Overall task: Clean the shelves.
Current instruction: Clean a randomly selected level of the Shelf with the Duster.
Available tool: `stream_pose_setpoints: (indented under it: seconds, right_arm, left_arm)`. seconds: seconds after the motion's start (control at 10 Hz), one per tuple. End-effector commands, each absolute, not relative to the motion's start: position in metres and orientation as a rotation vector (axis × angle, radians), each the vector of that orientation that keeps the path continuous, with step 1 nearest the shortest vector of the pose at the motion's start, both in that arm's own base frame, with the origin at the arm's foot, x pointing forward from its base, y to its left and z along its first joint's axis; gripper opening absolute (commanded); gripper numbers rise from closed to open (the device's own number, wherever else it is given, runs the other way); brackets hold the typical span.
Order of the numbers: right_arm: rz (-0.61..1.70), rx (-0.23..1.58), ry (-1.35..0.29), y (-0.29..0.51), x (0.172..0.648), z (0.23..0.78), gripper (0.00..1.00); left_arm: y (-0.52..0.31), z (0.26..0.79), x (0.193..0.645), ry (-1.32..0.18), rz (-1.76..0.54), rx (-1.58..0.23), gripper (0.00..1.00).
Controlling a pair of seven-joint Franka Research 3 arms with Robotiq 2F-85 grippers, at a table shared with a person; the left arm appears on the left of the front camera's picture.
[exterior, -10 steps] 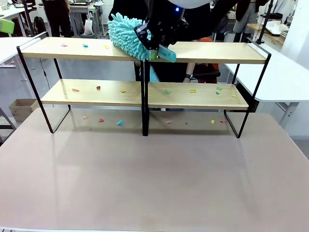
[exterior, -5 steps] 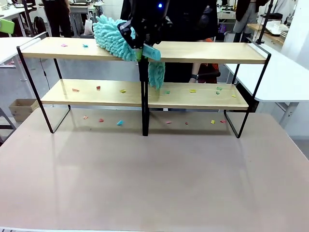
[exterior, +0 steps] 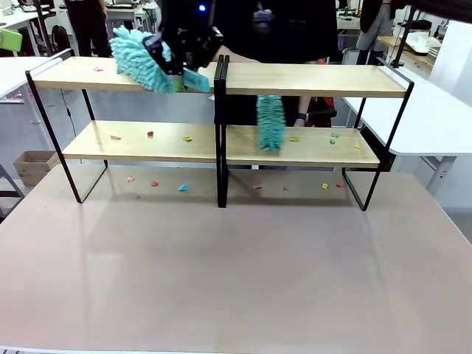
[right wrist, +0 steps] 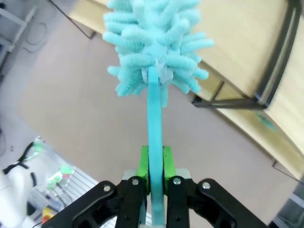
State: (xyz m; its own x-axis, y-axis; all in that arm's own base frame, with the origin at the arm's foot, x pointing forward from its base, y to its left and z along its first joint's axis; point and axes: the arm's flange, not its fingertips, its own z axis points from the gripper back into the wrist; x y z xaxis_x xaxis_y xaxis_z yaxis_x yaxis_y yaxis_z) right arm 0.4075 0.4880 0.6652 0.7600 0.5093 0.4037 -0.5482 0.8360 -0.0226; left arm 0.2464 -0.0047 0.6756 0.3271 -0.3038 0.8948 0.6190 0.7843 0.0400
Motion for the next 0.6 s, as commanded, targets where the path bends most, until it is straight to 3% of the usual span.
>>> stream_pose_setpoints:
  seconds: [0.0, 0.2, 0.5]
  right_arm:
    - [0.655, 0.103, -0.396, 0.535, 0.429, 0.693, 0.12]
    - [0.816, 0.226, -0.297, 0.556, 0.435, 0.704, 0.12]
    - [0.867, 0.364, -0.045, 0.468, 0.414, 0.741, 0.12]
  left_arm:
    - [-0.004, 0.675, 0.246, -1.086, -0.623, -0.344, 1.0]
    - [-0.004, 0.675, 0.246, -1.086, -0.623, -0.344, 1.0]
    - [-0.004, 0.675, 0.246, -1.086, -0.623, -0.344, 1.0]
